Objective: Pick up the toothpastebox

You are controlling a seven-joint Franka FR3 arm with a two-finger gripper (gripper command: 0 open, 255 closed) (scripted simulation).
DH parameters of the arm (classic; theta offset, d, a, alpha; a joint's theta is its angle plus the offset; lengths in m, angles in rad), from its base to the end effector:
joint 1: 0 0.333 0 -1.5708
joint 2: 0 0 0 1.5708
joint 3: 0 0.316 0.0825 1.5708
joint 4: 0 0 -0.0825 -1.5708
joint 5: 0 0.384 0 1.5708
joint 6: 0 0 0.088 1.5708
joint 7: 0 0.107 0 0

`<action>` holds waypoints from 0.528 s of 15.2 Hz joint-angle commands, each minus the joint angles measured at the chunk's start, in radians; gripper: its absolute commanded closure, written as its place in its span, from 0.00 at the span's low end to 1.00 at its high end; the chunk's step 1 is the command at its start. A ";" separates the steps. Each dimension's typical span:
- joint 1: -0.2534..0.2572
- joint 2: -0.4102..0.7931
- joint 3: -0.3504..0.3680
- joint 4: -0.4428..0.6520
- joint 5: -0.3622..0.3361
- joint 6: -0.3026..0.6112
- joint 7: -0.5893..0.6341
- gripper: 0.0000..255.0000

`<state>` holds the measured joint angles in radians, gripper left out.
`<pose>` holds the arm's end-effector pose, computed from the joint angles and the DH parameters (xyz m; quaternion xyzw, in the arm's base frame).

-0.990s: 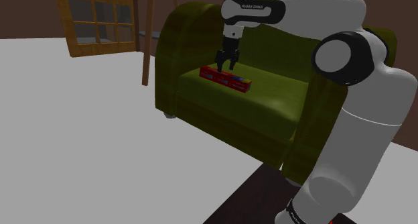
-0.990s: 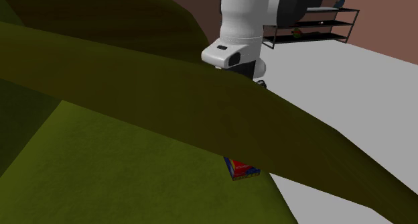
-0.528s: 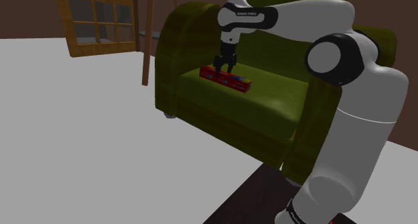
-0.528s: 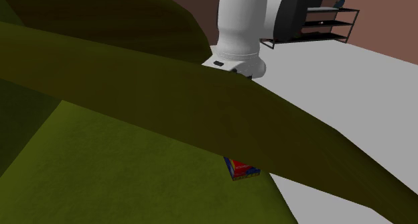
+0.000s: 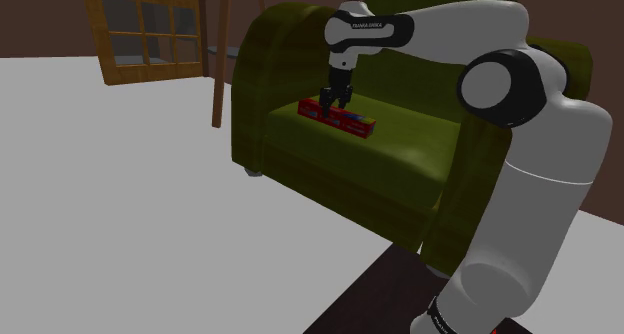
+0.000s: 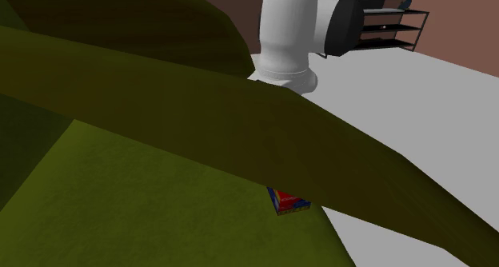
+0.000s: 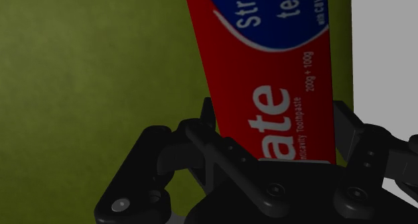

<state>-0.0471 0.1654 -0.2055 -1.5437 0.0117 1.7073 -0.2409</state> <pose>0.5953 -0.1431 0.5547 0.9999 -0.0053 -0.0019 0.0109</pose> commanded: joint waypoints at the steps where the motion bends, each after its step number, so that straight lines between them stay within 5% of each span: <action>1: 0.000 0.003 0.000 -0.001 0.000 0.000 0.001 1.00; 8: -0.002 0.010 -0.001 0.051 0.002 -0.045 -0.001 1.00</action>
<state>-0.0488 0.1712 -0.2063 -1.5138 0.0128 1.6790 -0.2427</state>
